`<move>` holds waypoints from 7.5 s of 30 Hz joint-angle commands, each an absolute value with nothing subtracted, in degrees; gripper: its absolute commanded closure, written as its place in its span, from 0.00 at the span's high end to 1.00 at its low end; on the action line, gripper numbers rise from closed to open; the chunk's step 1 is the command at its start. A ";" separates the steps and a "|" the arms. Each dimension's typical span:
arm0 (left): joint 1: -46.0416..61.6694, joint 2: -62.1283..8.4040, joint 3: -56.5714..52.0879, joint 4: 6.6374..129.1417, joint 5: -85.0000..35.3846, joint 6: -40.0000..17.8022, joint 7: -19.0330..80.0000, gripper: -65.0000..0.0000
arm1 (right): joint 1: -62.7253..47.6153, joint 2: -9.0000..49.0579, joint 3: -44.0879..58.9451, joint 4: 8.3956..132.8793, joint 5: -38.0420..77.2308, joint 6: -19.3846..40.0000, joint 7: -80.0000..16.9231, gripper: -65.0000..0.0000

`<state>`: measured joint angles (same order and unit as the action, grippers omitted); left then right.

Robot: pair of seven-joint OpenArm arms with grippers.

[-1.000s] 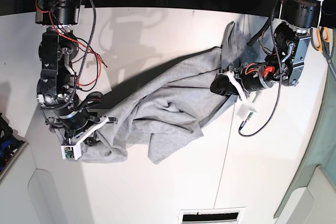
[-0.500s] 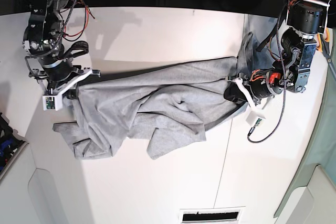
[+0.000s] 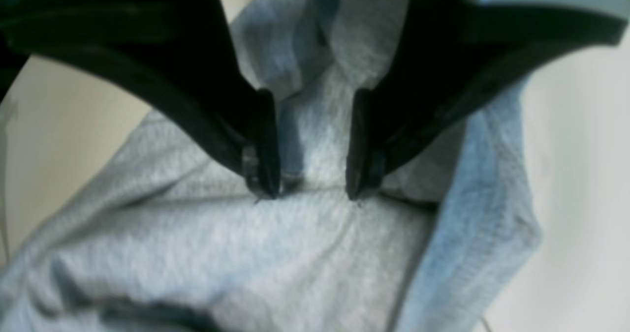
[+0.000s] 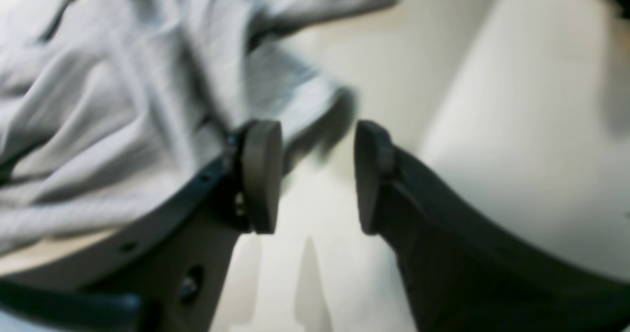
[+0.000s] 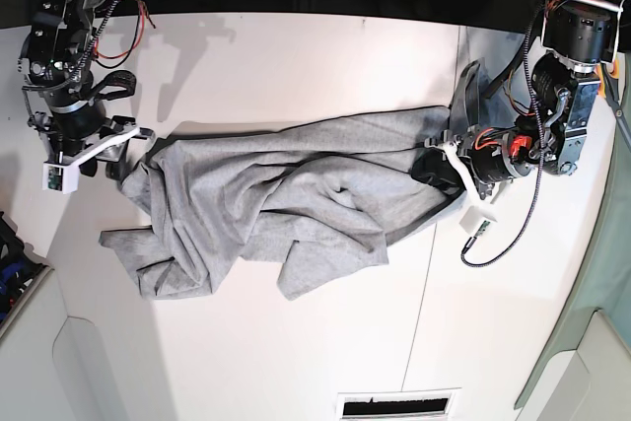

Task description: Layout the t-shirt on the table in an organized manner, then fold the t-shirt properly

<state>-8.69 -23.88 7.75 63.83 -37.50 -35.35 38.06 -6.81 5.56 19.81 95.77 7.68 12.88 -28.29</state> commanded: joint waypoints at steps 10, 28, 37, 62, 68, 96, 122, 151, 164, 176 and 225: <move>-9.50 -23.92 7.44 84.27 -41.78 -36.23 38.65 0.42 | 2.37 8.64 21.47 86.00 7.97 12.82 -24.86 0.38; -18.50 0.40 20.67 66.37 -25.26 -28.23 29.10 0.58 | 18.22 9.17 14.52 56.34 7.94 18.35 -25.21 0.38; -26.98 6.66 20.67 51.83 -19.33 -26.76 22.48 0.60 | 18.15 7.44 9.67 56.36 7.99 18.33 -30.52 0.11; -29.36 9.00 20.67 45.04 -16.95 -26.87 16.97 0.54 | -0.56 5.52 9.67 74.43 17.10 20.86 -31.33 0.00; -29.34 9.00 20.67 45.04 -16.93 -28.58 19.11 0.54 | -0.64 5.50 9.67 74.43 17.17 20.84 -31.31 0.00; -33.58 9.00 23.49 46.26 -13.91 -19.70 24.03 0.00 | -1.02 2.20 10.13 74.43 16.51 20.86 -33.23 0.00; -46.24 9.00 21.63 52.88 -13.87 -19.70 30.04 0.00 | -22.72 2.02 10.11 113.65 37.30 31.83 -41.04 0.00; -42.96 9.00 21.63 52.88 -22.41 -28.71 38.72 0.18 | -29.58 2.04 10.11 132.11 29.52 31.70 -40.51 0.00; -39.70 0.60 21.61 54.94 -38.54 -33.63 47.03 0.38 | -19.46 2.39 19.51 118.37 28.51 26.74 -40.34 0.43; -20.69 -10.04 17.96 82.52 -42.65 -33.63 50.96 0.38 | -17.08 12.75 33.69 103.33 34.83 26.79 -40.53 0.58; 7.84 -2.87 -6.94 73.71 -43.59 -38.11 51.29 0.01 | -4.34 15.94 19.68 76.75 38.15 31.09 -41.80 0.10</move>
